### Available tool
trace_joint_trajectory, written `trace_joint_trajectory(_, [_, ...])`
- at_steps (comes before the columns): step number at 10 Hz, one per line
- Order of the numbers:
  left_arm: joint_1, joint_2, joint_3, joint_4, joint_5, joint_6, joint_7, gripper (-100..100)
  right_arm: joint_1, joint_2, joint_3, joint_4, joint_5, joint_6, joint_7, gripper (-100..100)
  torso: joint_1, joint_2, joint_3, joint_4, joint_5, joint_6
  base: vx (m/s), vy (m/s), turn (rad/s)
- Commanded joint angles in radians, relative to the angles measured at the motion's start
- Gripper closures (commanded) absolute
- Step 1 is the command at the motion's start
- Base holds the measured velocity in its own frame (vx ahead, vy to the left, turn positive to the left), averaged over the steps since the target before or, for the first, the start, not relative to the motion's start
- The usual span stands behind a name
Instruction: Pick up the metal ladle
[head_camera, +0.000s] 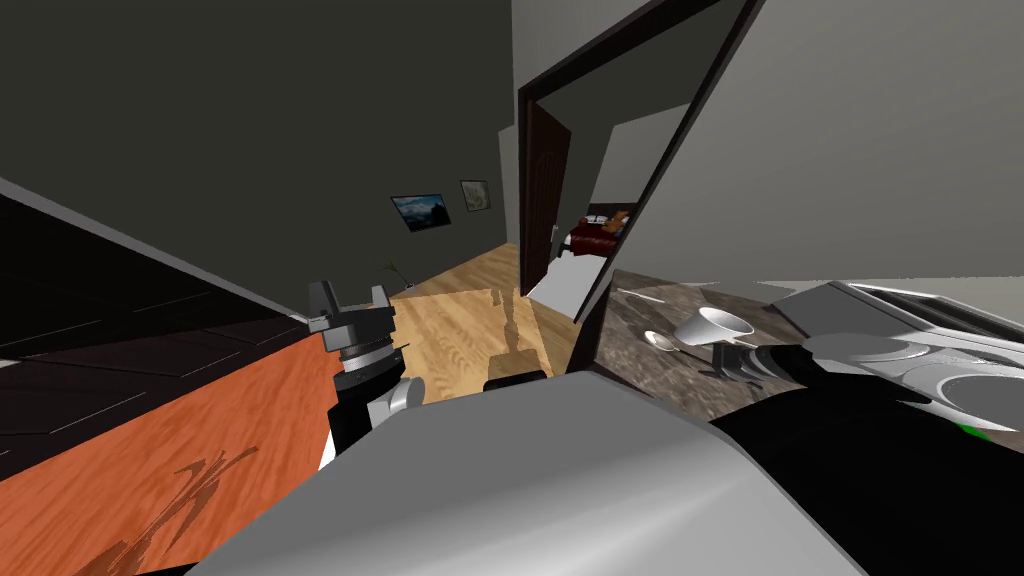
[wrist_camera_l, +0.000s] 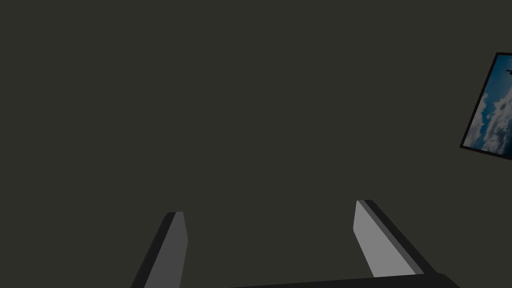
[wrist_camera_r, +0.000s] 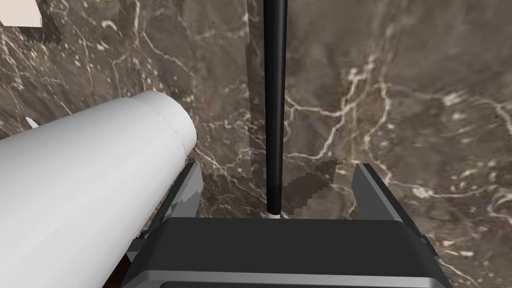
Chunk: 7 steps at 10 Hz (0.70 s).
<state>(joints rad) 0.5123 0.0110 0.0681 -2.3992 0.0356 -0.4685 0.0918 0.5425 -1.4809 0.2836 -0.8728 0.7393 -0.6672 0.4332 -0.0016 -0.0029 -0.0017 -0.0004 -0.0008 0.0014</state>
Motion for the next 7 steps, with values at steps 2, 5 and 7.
trace_joint_trajectory(2, [0.000,0.000,0.000,0.000,0.000,0.000,0.000,0,0.024,-0.006,-0.004,-0.063,0.005,0.042,-0.001,-100,0.000,0.000,0.000,0.000,0.000,0.000,0.075,-0.026,-0.107])
trace_joint_trajectory(5, [0.000,0.000,0.000,0.000,0.000,0.000,0.000,0,0.047,-0.012,-0.007,-0.132,0.012,0.084,-0.004,-100,0.001,0.000,0.000,0.000,0.000,0.000,0.069,-0.026,-0.114])
trace_joint_trajectory(7, [0.000,0.000,0.000,0.000,0.000,0.000,0.000,0,0.049,-0.015,-0.008,-0.127,0.009,0.080,-0.007,100,0.001,0.002,0.001,0.000,0.000,-0.001,0.019,-0.006,-0.006])
